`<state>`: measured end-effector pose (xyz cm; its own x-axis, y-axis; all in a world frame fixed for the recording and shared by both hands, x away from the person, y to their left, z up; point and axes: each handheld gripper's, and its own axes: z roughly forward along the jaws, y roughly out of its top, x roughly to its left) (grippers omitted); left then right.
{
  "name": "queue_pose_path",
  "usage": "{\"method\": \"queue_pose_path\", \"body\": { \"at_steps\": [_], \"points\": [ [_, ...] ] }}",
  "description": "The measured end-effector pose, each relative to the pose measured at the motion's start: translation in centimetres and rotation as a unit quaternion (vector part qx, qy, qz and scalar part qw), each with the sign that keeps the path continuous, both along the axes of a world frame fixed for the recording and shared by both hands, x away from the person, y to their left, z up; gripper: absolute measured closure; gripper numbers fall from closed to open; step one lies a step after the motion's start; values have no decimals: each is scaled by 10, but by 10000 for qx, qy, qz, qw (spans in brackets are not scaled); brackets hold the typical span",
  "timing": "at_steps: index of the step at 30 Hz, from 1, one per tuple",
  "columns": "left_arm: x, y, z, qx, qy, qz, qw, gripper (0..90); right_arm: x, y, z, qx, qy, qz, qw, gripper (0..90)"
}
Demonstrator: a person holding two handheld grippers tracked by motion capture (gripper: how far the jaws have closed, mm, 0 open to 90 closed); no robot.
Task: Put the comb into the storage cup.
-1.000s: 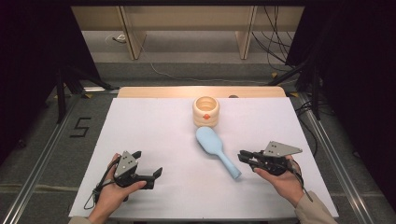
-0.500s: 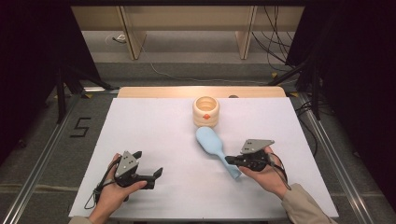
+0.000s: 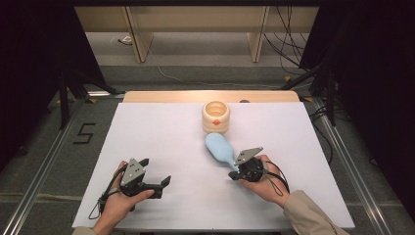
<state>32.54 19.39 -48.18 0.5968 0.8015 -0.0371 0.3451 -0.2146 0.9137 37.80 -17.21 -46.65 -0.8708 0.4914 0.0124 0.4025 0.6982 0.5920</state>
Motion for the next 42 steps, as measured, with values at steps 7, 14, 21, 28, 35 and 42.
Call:
{"method": "queue_pose_path", "body": {
  "at_steps": [7, 14, 21, 28, 35, 42],
  "points": [
    [0, 0, 0, 0, -2, -3, 10000, 2, 0, -1, -2, -155, 143, -117, 9997, 900],
    [0, 0, 0, -9, 3, 1, 10000, 2, 1, -4, -2, -343, 269, -167, 9989, 900],
    [0, 0, 0, -14, -6, 6, 10000, 2, 3, -11, -2, -448, 331, -306, 9980, 900],
    [0, 0, 0, -4, -2, 7, 10000, 2, 8, -22, 0, -474, 338, -565, 9967, 900],
    [0, 0, 0, 2, 0, 4, 10000, 2, 11, -28, 2, -443, 286, -683, 9963, 900],
    [0, 1, 0, -1, 1, 4, 10000, 2, 9, -26, 4, -339, 302, -595, 9972, 900]
  ]
}}
